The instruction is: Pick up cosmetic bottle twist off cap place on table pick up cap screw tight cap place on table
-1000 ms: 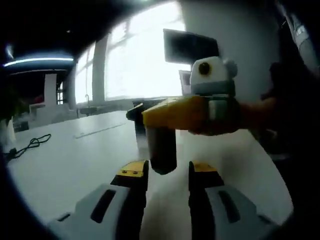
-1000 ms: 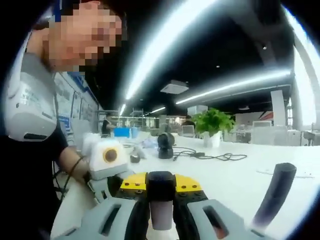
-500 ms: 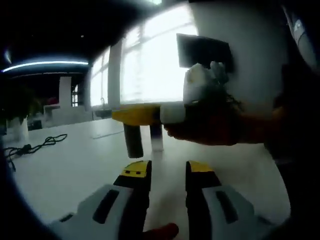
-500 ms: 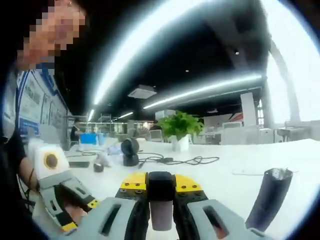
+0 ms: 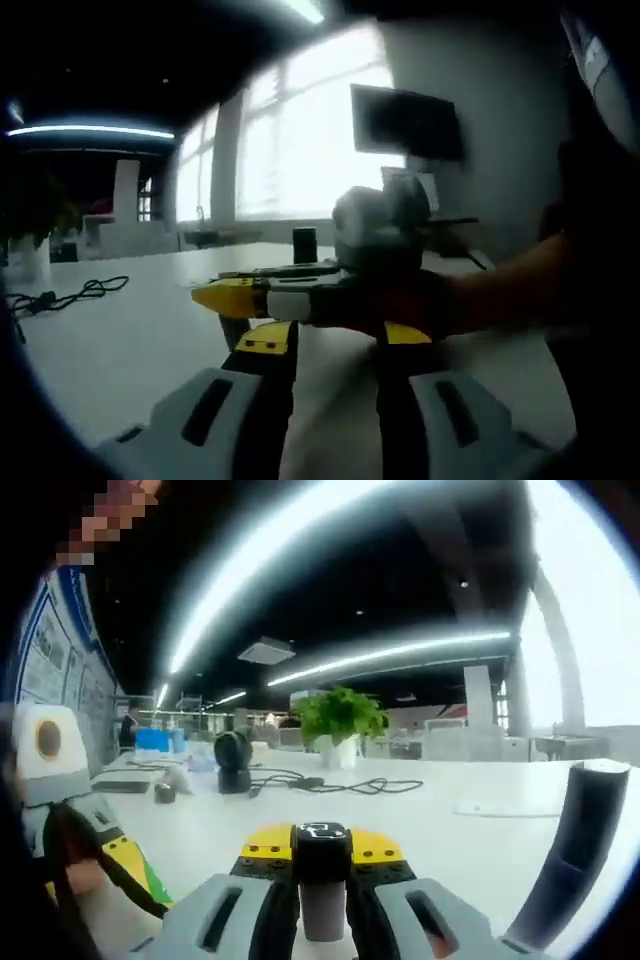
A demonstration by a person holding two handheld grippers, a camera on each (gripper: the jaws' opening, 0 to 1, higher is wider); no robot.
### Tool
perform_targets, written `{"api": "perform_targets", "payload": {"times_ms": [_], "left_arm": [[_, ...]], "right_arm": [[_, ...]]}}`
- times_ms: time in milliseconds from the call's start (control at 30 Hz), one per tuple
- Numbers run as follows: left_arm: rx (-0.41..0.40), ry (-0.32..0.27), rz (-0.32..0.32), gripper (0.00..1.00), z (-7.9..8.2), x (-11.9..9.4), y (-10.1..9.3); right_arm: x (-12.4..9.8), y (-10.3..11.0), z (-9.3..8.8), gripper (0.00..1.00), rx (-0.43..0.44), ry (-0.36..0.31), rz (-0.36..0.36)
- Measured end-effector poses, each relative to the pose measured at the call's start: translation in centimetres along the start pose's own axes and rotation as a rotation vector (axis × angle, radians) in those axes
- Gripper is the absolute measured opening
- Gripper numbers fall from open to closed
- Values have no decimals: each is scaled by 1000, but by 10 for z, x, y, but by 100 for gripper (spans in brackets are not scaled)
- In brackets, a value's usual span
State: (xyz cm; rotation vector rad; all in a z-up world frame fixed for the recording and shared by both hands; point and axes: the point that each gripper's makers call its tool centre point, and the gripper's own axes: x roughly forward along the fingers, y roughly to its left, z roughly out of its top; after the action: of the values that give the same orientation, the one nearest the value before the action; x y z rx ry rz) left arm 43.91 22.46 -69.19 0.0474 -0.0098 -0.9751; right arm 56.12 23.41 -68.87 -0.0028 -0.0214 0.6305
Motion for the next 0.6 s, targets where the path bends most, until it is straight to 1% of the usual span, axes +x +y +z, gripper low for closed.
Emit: {"api": "perform_targets", "payload": {"times_ms": [100, 167, 233, 333, 467, 600], "left_arm": [[6, 2, 3, 22, 0, 0, 1], [1, 5, 7, 22, -1, -1, 2], [6, 14, 2, 22, -3, 0, 1], [17, 13, 2, 22, -2, 1, -1], [9, 10, 8, 23, -2, 0, 1], [5, 13, 10, 23, -3, 1, 1]], "right_arm": [[0, -1, -2, 11, 15, 1, -1], [1, -3, -5, 11, 10, 6, -7], [0, -3, -6, 11, 11, 5, -10], [0, -4, -7, 11, 10, 3, -18], [-2, -6, -8, 12, 46, 1, -25], [-3, -2, -9, 12, 28, 3, -16]]}}
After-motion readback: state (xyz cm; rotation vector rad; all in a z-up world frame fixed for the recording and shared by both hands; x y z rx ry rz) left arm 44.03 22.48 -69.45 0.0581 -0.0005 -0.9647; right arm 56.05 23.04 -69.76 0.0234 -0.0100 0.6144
